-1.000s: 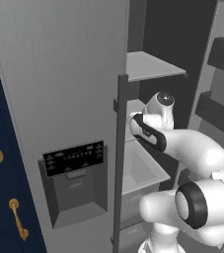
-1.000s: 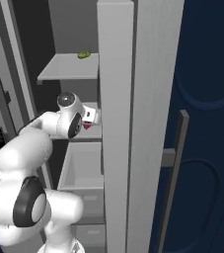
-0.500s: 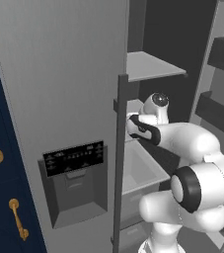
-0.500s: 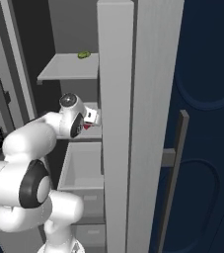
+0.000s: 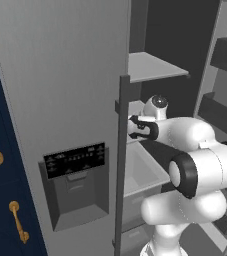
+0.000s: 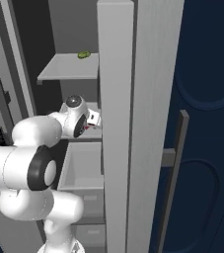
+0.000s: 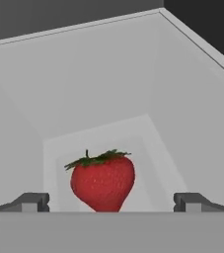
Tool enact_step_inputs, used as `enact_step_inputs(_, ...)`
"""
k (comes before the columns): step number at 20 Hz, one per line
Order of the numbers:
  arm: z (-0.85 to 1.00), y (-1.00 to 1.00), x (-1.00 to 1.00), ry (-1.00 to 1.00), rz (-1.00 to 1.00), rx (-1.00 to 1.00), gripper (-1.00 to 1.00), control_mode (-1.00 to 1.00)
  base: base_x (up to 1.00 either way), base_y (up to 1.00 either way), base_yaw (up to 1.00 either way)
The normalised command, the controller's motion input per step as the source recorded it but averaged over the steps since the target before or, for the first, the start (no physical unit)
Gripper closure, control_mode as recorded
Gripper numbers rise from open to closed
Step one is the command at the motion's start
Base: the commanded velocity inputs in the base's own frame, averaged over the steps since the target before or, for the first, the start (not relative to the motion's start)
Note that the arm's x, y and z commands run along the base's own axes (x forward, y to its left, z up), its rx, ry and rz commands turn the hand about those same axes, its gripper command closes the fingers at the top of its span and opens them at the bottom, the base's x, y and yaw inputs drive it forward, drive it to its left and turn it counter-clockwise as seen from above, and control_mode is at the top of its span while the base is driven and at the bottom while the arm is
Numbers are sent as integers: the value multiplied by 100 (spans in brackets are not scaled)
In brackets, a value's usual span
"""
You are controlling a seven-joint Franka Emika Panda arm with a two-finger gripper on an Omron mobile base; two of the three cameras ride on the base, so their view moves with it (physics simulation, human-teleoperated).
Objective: Take the strawberry from the fridge and place it on top of the pancake, located on the dining counter.
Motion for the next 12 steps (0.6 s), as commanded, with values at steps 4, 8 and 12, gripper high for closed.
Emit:
enact_step_inputs(4,-25,0,23,5,0,0,-100,-100,0,0,0)
enact_step_inputs(8,-27,0,22,1,0,0,-100,-100,0,0,0)
enact_step_inputs(12,-31,0,7,1,0,0,-100,-100,0,0,0)
